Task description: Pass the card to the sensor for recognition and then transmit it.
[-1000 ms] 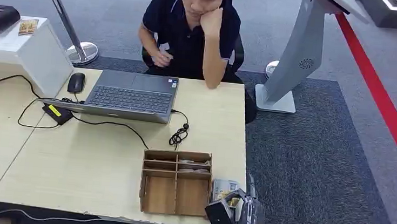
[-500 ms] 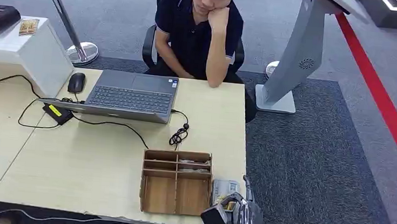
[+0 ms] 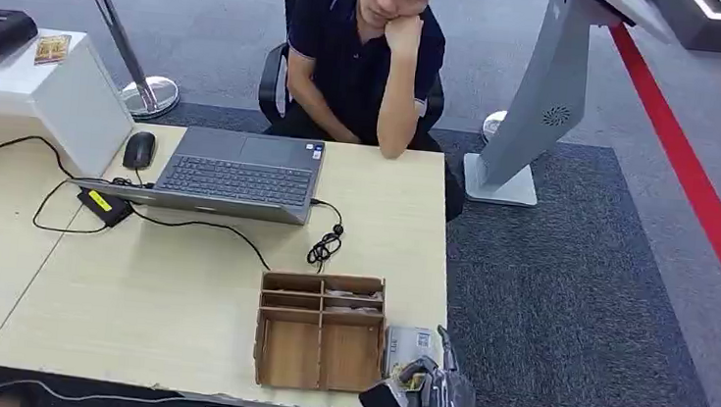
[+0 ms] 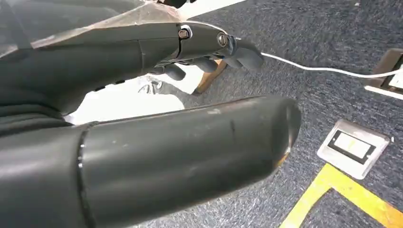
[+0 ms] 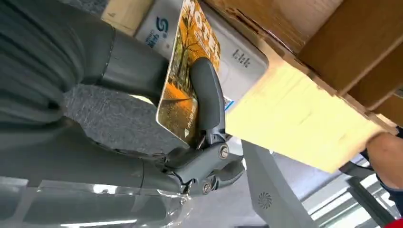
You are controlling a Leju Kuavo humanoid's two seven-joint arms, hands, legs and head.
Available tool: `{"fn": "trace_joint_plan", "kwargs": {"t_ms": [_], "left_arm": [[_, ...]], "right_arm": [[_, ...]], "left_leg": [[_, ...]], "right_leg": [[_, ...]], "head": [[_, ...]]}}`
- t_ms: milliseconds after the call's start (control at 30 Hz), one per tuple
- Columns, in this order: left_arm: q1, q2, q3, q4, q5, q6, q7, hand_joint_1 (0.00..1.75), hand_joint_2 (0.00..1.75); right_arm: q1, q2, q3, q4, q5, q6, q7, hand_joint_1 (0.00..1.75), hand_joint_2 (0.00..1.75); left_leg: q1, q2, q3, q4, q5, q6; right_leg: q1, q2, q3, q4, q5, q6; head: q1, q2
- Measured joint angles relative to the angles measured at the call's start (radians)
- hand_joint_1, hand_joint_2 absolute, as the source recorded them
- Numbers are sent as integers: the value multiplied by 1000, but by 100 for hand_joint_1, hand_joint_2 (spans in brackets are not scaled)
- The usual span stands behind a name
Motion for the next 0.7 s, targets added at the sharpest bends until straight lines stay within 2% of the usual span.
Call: {"fn": "trace_joint_plan", "kwargs": {"t_ms": [300,700], "left_arm": [[0,0,0,0,13,-7,0,0,0],[0,0,0,0,33,-7,0,0,0]], "right_arm": [[-17,-44,63,4,2,0,66,175,175],[-32,-73,111,4,6,-1,79,175,175]], "left_leg": [[0,0,0,0,0,0],[0,0,0,0,0,0]], "right_leg": [[0,0,0,0,0,0],[0,0,0,0,0,0]], "head": [[0,0],[0,0]]}}
